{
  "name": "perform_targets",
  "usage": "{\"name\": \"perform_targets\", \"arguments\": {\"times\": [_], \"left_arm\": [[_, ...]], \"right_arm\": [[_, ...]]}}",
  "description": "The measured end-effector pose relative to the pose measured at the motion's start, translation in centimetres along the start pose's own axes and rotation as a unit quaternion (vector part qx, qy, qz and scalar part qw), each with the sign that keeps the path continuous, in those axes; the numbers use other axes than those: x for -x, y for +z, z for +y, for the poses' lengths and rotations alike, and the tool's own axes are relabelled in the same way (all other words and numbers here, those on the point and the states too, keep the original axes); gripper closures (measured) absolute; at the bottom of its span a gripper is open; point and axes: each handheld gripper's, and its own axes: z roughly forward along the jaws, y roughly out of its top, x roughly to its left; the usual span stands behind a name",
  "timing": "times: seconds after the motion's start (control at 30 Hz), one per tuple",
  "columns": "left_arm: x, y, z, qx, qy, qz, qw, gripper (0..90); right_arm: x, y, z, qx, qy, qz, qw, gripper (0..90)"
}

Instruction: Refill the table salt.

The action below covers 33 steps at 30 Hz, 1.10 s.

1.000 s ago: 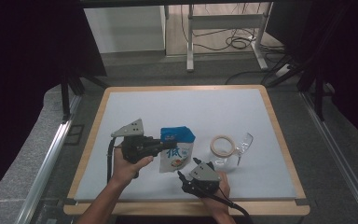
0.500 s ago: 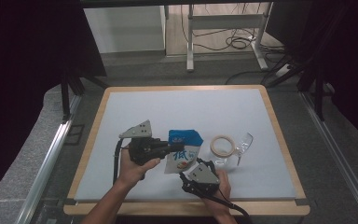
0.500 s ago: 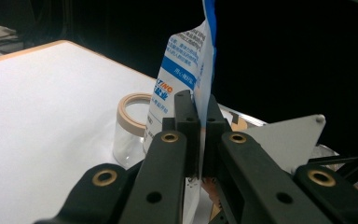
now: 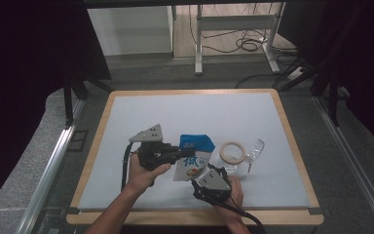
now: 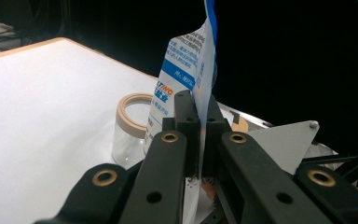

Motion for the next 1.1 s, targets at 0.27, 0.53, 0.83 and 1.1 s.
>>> {"name": "perform_targets", "arguments": {"times": [0.27,0.53,0.83,1.1], "left_arm": [[0.1,-0.5,0.2,0.007,-0.002,-0.005,1.0000,90.0],[0.4,-0.6,0.6,0.010,0.000,-0.012,0.9999,90.0],[-0.1,0.9,0.6,0.003,-0.016,-0.020,0.9997,90.0],[-1.3,1.9,1.1,-0.009,-0.032,-0.022,0.9992,90.0]], "right_arm": [[0.2,0.0,-0.2,-0.003,-0.003,-0.006,1.0000,29.8],[0.2,-0.1,0.1,0.005,-0.004,-0.006,1.0000,29.8],[-0.1,-0.2,0.2,0.019,-0.006,0.006,0.9998,36.1],[0.1,-0.5,-0.2,0.009,0.021,0.038,0.9990,39.1]]}}
